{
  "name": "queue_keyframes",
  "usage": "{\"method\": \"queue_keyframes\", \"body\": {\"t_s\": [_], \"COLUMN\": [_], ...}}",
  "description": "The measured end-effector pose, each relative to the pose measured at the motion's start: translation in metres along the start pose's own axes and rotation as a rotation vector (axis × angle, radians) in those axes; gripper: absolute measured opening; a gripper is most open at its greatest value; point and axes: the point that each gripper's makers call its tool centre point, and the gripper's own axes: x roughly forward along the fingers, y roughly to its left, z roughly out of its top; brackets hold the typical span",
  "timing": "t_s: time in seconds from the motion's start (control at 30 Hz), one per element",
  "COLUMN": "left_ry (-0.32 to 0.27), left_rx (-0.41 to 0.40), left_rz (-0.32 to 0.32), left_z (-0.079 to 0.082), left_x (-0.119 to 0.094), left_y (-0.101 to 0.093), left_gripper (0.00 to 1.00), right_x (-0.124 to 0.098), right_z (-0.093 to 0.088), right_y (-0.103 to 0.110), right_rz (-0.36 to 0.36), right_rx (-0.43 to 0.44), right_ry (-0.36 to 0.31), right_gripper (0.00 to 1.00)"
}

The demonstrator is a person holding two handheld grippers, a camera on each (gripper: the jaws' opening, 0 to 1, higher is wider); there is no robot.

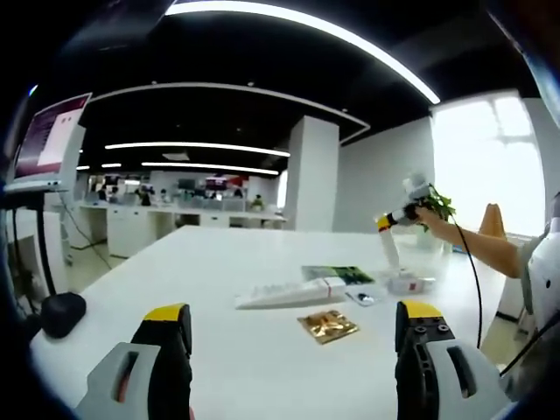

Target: Arrange the skincare products in the storage area until every visible bottle or jar stands upright without overlapping.

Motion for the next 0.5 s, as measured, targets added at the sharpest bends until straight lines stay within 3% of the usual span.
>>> {"method": "queue_keyframes", "body": {"t_s": [0.2, 0.5], "left_ry": [-0.006, 0.000], "left_rx": [-0.003, -0.010], "left_rz": [0.007, -0.017], "left_z": [0.001, 0.000], "left_x": [-0.001, 0.003], "left_y": [0.001, -0.005], "left_gripper": [0.99, 0.99], "right_x": [0.002, -0.014], "right_z": [0.007, 0.004], "right_y": [-0.002, 0.000], "right_rz": [0.003, -0.046], "right_rx": [0.024, 0.018], "right_ry": [-0.056, -0.137], "right_gripper": [0.26, 0.26]}}
